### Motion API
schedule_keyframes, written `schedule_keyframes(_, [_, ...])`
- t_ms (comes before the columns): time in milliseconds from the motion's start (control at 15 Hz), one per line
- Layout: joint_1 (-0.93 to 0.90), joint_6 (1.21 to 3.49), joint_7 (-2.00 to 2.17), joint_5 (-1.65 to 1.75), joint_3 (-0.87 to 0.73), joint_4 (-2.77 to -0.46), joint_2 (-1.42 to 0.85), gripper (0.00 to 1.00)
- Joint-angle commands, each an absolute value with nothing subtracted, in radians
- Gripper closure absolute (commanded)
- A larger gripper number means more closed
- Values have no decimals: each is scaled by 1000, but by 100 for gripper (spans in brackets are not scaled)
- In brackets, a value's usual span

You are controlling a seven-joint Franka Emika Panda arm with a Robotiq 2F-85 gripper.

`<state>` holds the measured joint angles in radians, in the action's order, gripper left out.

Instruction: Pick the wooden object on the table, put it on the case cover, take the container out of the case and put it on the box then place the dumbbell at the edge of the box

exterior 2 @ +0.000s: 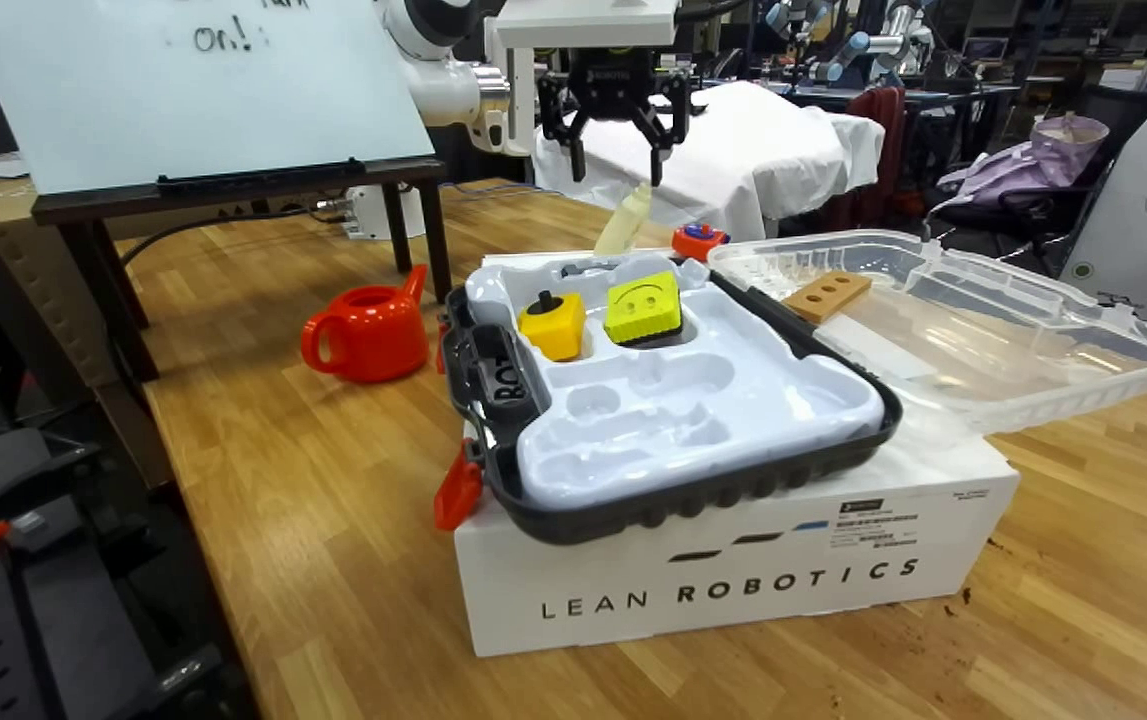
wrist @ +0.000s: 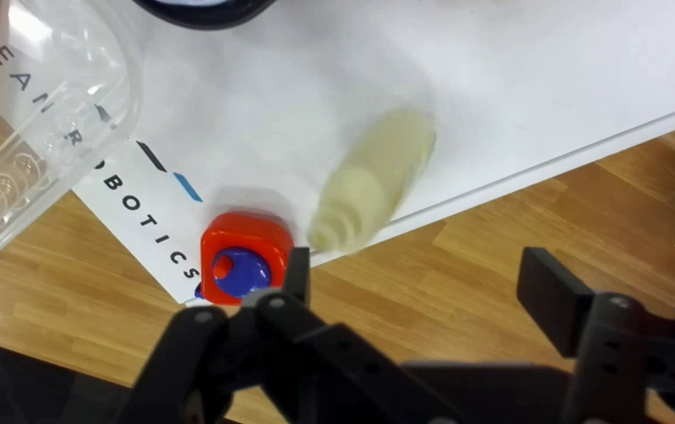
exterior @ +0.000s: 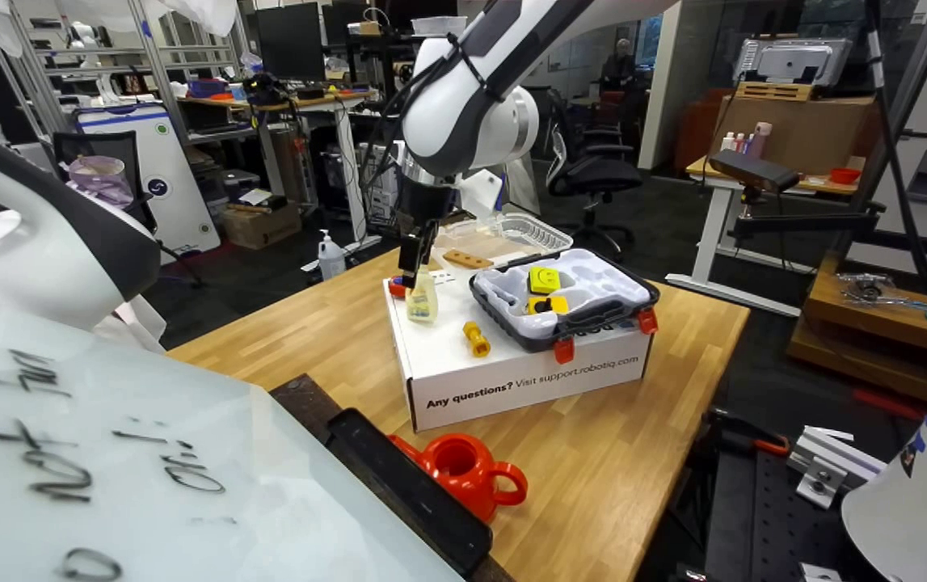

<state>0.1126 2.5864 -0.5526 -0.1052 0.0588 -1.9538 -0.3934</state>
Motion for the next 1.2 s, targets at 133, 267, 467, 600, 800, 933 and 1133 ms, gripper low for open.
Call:
schedule_keyframes(133, [140, 2591, -567, -95, 75, -1972, -363, 0])
schedule_keyframes(267, [146, 2593, -574, -99, 77, -1983, -344, 0])
schedule_keyframes(467, [154, 2595, -583, -107, 76, -1999, -316, 0])
schedule_keyframes(600, [158, 2599, -585, -109, 70, -2020, -294, 0])
schedule_keyframes(800, [166, 2595, -589, -115, 65, -2055, -267, 0])
schedule_keyframes(933, [171, 2583, -597, -127, 68, -2079, -254, 0])
schedule_keyframes(1133, [166, 2572, -601, -131, 70, -2107, -242, 0])
